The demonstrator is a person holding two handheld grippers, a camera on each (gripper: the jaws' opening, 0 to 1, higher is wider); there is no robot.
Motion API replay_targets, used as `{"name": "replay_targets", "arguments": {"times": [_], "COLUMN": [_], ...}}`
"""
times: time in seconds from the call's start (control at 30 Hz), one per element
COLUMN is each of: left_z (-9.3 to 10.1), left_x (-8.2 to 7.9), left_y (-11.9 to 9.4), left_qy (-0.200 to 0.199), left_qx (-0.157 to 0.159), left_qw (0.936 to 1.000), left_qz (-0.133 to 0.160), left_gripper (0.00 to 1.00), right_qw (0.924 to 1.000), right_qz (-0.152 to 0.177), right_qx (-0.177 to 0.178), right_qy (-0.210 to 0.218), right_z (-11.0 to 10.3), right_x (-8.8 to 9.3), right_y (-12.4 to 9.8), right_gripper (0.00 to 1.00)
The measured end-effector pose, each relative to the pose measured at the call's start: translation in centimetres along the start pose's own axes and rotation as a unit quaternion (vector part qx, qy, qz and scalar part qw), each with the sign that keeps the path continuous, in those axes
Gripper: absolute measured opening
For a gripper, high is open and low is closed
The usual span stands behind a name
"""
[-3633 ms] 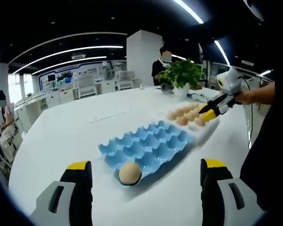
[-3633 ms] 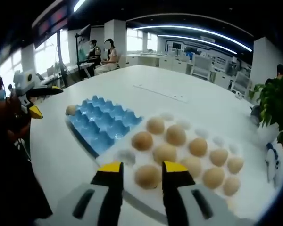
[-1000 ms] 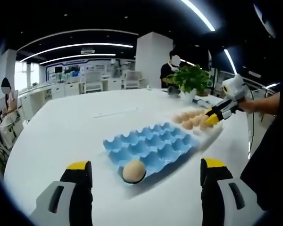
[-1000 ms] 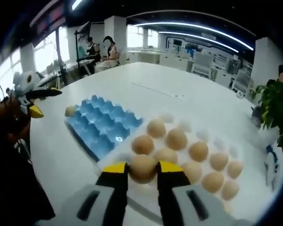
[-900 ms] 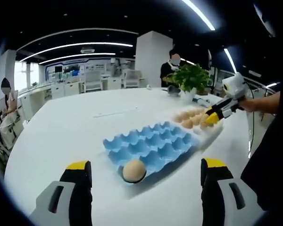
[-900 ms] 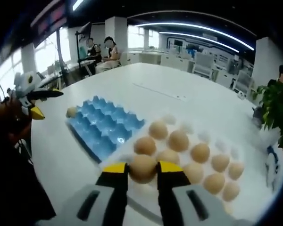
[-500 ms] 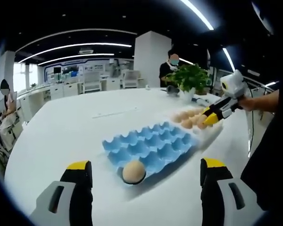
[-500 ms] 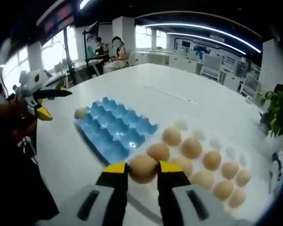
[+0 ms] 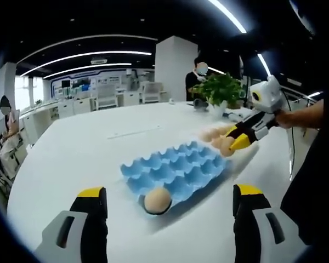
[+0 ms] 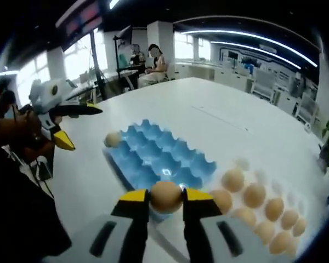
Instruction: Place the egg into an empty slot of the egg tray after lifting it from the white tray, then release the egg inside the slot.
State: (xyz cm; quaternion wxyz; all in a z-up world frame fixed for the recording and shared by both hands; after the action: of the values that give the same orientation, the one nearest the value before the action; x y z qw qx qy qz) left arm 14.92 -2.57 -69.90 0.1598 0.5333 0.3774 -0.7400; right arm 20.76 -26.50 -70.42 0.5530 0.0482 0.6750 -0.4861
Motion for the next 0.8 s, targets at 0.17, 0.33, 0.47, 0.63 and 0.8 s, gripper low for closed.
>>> {"name": "replay_targets", "arguments": {"times": [0.17,0.33,0.47,0.63,0.8], "left_z": [-0.1,-0.2,-0.2,0.0,-0.1], "left_x": [0.0,0.0,0.1,0.2,0.3], "left_y": [-0.1,-0.1,0.0,0.0,-0.1], "left_qy": [-0.001,0.004,0.007,0.011,0.012], "left_qx": [-0.001,-0.004,-0.003,0.001,0.000], "left_qw": [1.0000,1.0000,1.0000,0.9999,0.9999], "left_qz": [0.000,0.000,-0.003,-0.006,-0.009], "left_gripper": [0.97,0.96,0.96,0.96,0.96], "right_qw": [0.9995,0.9980,0.9968,0.9947,0.9924], "right_qz": [0.007,0.019,0.030,0.035,0.029], "right_qx": [-0.027,-0.056,-0.070,-0.093,-0.109], "right_qy": [-0.014,-0.024,-0.023,-0.028,-0.048], "right_z": [-1.7,-3.6,-4.9,-6.6,-8.3], "right_x": [-1.3,-2.8,-3.7,-4.4,-4.3], "right_y": [1.3,2.7,3.8,5.1,6.8], "right_gripper": [0.23,0.23,0.23,0.23,0.23]}}
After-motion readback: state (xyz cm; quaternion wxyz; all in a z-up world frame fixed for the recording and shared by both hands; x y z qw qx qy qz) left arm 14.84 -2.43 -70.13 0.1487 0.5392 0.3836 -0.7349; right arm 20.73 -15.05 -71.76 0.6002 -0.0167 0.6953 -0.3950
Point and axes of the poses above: the point that each gripper's makers call its tool centre point, and the gripper's own axes: y roughly forward along the fingers, z roughly to its right, x roughly out of its underside, the point moved 6 cm from there along -y, roughly backward along the fingers, and after that the axes turned 11 degrees about x, right-handed, at the moved point
